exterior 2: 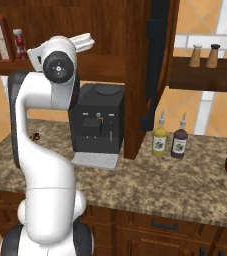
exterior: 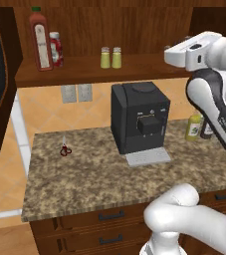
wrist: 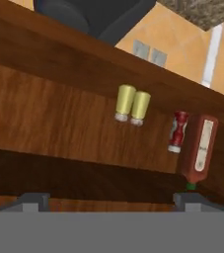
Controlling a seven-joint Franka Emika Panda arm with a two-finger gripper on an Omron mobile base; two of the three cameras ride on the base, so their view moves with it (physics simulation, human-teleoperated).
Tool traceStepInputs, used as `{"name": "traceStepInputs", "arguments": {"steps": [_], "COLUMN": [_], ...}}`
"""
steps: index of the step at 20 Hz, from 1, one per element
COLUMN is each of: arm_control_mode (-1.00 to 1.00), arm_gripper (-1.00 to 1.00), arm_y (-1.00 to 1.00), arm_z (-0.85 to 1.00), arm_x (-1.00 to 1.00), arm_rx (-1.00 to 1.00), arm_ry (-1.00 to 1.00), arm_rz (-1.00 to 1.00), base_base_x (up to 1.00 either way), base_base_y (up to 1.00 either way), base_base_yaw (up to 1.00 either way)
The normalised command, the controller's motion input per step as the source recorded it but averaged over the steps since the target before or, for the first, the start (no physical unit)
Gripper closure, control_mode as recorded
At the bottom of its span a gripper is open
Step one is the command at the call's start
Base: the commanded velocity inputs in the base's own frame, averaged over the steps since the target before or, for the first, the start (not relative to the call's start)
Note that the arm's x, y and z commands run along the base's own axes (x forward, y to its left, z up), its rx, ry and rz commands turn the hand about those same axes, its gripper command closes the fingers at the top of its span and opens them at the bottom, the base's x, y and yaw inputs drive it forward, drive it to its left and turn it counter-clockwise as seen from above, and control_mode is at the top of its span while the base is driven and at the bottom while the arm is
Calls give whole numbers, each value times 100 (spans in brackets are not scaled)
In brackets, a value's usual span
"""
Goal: Put the shaker and condiment bottle from the counter next to their counterparts in the cabinet.
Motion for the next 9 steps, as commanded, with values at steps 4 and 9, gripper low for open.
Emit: {"name": "traceStepInputs", "arguments": {"steps": [4,9], "arm_control_mode": [-100,-100], "arm_gripper": [-100,-100], "arm_y": [-99,-100], "arm_z": [90,56], "arm_x": [-100,-100], "arm_rx": [-11,-10], "arm_ry": [12,1], "arm_rz": [-20,-18], "base_base_x": [0,0], "base_base_y": [0,0], "base_base_yaw": [0,0]}}
